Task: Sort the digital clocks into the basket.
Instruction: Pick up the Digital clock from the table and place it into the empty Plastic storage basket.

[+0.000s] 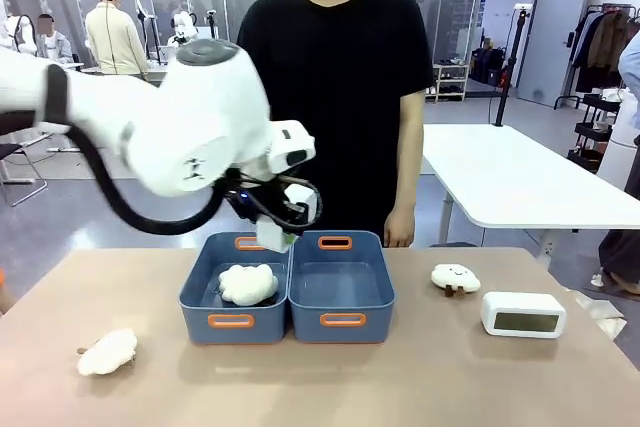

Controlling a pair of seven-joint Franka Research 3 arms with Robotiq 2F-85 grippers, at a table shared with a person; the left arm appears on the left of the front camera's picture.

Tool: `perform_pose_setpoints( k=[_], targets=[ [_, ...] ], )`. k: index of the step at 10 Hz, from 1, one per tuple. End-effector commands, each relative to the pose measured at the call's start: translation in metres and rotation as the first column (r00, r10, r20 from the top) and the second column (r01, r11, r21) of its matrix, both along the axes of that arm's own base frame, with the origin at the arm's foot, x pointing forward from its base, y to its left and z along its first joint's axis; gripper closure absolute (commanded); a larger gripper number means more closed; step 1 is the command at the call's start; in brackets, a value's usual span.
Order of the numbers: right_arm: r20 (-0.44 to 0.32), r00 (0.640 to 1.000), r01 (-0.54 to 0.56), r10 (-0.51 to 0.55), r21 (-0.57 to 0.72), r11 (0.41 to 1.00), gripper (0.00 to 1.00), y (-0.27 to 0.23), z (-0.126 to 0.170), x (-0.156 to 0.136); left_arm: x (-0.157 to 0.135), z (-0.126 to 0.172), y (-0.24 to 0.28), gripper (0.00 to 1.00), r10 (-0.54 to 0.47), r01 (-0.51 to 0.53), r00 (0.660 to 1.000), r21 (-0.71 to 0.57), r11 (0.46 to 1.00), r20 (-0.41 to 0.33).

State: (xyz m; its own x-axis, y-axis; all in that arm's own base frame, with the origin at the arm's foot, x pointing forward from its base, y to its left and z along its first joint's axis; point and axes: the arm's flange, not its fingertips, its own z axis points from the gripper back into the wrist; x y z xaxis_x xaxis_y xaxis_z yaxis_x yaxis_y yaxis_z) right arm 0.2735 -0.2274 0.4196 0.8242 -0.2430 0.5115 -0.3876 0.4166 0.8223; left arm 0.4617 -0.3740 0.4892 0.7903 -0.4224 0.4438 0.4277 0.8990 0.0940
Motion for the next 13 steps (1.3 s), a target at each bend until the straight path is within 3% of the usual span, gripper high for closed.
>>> perform_pose_setpoints(
  k=[1,5,9,10,12,13],
  targets=[
    [0.018,1.000,-0.002,0.002,0.006,1.000,0.00,-0.001,0.001,0.000,0.031,-0.015,-0.058,0.48,0.079,-0.076,0.995,0.057,0.996,-0.063],
    [0.018,1.000,-0.002,0.002,0.006,1.000,0.00,-0.001,0.001,0.000,0.059,-0.069,-0.091,0.48,0.156,-0.160,0.967,-0.006,0.987,-0.204],
    [0.018,1.000,-0.002,0.002,0.006,1.000,0.00,-0.001,0.001,0.000,0.067,-0.090,-0.097,0.48,0.208,-0.207,0.939,0.035,0.978,-0.272],
    [0.018,1.000,-0.002,0.002,0.006,1.000,0.00,-0.001,0.001,0.000,0.065,-0.088,-0.097,0.27,0.206,-0.204,0.938,0.036,0.978,-0.278],
    [0.018,1.000,-0.002,0.002,0.006,1.000,0.00,-0.001,0.001,0.000,0.062,-0.088,-0.097,0.00,0.203,-0.199,0.941,0.046,0.979,-0.271],
    [0.018,1.000,-0.002,0.002,0.006,1.000,0.00,-0.001,0.001,0.000,0.062,-0.087,-0.097,0.00,0.201,-0.197,0.942,0.042,0.979,-0.269]
  ],
)
